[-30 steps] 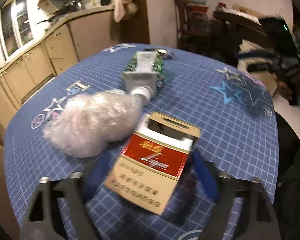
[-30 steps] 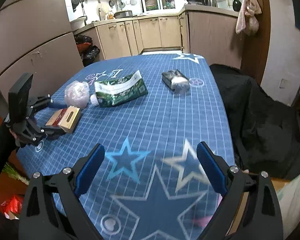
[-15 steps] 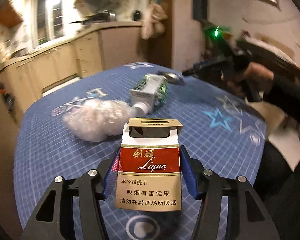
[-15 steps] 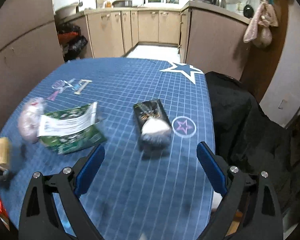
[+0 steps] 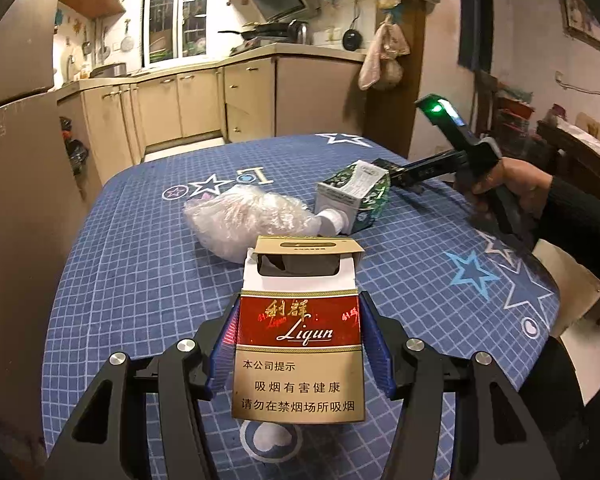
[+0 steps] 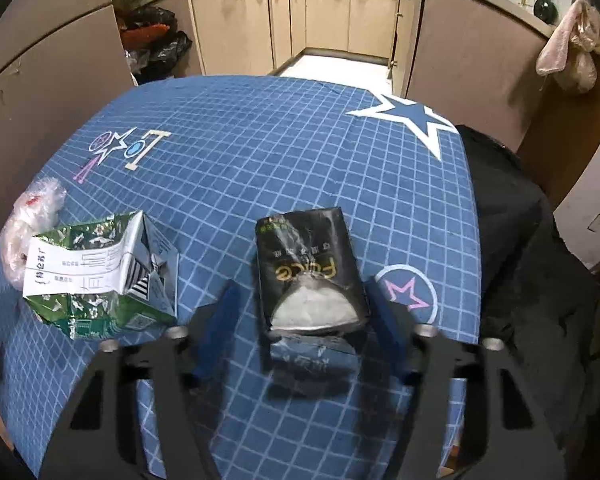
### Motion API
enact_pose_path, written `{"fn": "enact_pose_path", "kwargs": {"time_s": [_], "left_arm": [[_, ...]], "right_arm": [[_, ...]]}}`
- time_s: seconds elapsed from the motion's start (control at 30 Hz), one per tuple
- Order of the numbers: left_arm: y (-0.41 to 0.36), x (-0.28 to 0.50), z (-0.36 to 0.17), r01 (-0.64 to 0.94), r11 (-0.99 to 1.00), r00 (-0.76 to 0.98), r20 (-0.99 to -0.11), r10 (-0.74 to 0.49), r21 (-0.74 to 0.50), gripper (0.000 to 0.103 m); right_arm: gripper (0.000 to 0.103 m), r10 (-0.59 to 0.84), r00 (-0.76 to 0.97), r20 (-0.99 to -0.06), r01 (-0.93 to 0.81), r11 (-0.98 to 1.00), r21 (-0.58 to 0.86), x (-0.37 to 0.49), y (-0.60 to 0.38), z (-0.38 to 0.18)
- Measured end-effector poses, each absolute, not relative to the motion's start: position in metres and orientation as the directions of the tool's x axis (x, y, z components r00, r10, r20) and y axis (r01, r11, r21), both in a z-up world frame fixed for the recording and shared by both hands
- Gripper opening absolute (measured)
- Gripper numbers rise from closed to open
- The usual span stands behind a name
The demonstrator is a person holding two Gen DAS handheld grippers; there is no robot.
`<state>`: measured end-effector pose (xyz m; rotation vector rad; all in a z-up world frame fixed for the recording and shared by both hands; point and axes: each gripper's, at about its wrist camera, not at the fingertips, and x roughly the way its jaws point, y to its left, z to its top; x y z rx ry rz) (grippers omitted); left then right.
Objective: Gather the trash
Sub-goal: 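Grasp the red Liqun cigarette pack with the left gripper while the right gripper grasps the black snack pouch, then carry the Liqun pack and black pouch over the white bucket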
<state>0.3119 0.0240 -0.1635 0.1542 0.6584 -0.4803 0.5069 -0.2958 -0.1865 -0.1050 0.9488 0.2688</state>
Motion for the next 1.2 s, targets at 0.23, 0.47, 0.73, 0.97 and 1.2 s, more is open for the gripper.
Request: {"fn": "enact_pose_path", "kwargs": {"time_s": [0.23, 0.47, 0.73, 0.97, 1.2], "left_arm": [[0.018, 0.318, -0.163, 0.390, 0.921, 0.717, -0.632, -0.295, 0.012, 0.058], [0.007, 0.311, -0.151, 0.341, 0.940, 0.746, -0.614, -0.258, 0.020, 0.058], [-0.025, 0.294, -0.140, 0.312, 0.945, 0.778, -0.597, -0.195, 0.098, 0.058], [-0.051, 0.276, -0.132, 0.283, 0.942, 0.818, -0.558, -0.141, 0.178, 0.058], [-0.069, 0.263, -0.125, 0.287, 0.939, 0.822, -0.553, -0.138, 0.192, 0.058]], "right_arm": [[0.036, 0.183, 0.579, -0.794, -0.244, 0.969, 0.046, 0.481, -0.294, -0.184], [0.033, 0.212, 0.631, -0.747, -0.209, 0.973, 0.099, 0.416, -0.289, -0.176], [0.033, 0.301, 0.673, -0.675, -0.225, 0.953, 0.200, 0.314, -0.267, -0.155], [0.033, 0.314, 0.705, -0.636, -0.204, 0.949, 0.242, 0.258, -0.264, -0.142], [0.033, 0.304, 0.738, -0.602, -0.191, 0.950, 0.245, 0.228, -0.265, -0.134]]}}
